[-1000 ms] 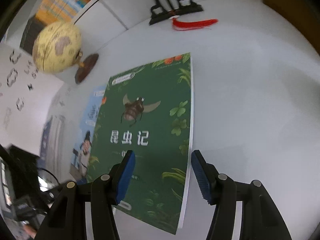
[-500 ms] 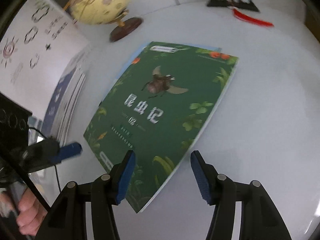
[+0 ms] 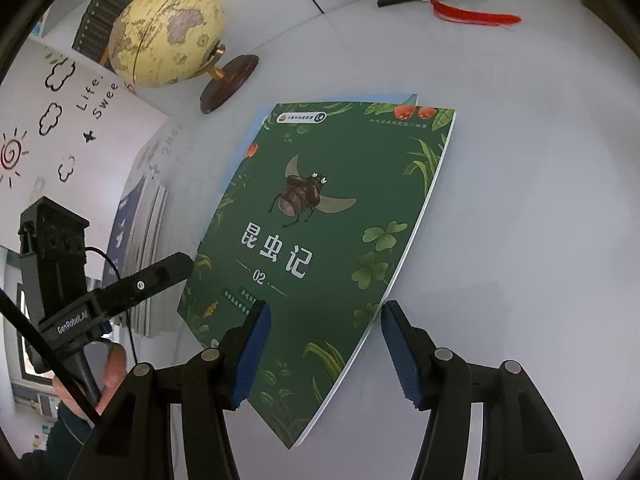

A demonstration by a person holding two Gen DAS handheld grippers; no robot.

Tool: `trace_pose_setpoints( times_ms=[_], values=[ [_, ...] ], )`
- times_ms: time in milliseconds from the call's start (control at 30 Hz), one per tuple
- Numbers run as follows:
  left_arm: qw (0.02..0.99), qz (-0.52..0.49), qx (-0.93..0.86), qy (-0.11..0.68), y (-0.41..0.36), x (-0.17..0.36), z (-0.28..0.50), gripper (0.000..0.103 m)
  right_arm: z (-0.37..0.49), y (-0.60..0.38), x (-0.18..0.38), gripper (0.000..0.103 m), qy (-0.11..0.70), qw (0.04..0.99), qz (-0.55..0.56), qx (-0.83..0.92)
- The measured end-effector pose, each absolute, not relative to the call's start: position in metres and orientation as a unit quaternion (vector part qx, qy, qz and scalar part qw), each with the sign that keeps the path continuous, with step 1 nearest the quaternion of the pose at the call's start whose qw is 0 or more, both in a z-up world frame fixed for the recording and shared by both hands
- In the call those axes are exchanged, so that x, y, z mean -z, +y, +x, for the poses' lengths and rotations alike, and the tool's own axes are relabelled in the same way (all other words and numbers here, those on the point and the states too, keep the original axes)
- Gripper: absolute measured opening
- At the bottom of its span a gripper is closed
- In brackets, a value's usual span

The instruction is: Organize books

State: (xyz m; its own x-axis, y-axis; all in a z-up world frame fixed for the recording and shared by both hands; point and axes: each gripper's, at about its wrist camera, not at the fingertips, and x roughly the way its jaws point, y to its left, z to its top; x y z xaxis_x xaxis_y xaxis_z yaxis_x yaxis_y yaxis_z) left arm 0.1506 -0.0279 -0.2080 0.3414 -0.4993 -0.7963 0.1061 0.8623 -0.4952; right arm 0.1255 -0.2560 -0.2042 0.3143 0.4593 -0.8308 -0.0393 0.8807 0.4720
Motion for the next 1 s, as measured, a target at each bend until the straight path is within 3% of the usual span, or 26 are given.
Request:
trace_pose_setpoints(
  times_ms=[233, 367, 500, 600, 667, 700, 767, 1000],
  values=[
    [0.815, -0.121, 0.183, 0.536, -0.046, 0.207, 0.144, 0.064, 0.129, -0.256, 0.204, 0.058, 0.564, 0.789, 0.188, -0.156],
    [0.760, -0.238, 0.233, 0.558, -0.027, 0.211, 0.137, 0.064, 0.131, -0.258, 0.203, 0.059, 0.558, 0.799, 0.173, -0.144],
    [0.712, -0.369, 0.290, 0.522, -0.011, 0.211, 0.122, 0.063, 0.135, -0.271, 0.203, 0.060, 0.550, 0.804, 0.179, -0.140],
    [0.667, -0.430, 0.312, 0.522, -0.024, 0.226, 0.119, 0.056, 0.137, -0.275, 0.204, 0.060, 0.546, 0.803, 0.187, -0.149],
    [0.687, -0.389, 0.292, 0.540, -0.041, 0.230, 0.118, 0.036, 0.138, -0.270, 0.203, 0.060, 0.548, 0.801, 0.181, -0.159],
    [0.688, -0.381, 0.279, 0.551, -0.048, 0.235, 0.117, 0.031, 0.138, -0.267, 0.203, 0.060, 0.549, 0.801, 0.176, -0.164],
    [0.687, -0.389, 0.257, 0.557, -0.048, 0.239, 0.116, 0.007, 0.139, -0.261, 0.203, 0.060, 0.549, 0.802, 0.167, -0.165],
    [0.619, -0.498, 0.258, 0.550, -0.035, 0.245, 0.115, 0.006, 0.132, -0.285, 0.213, 0.060, 0.575, 0.751, 0.266, -0.184]
  ],
)
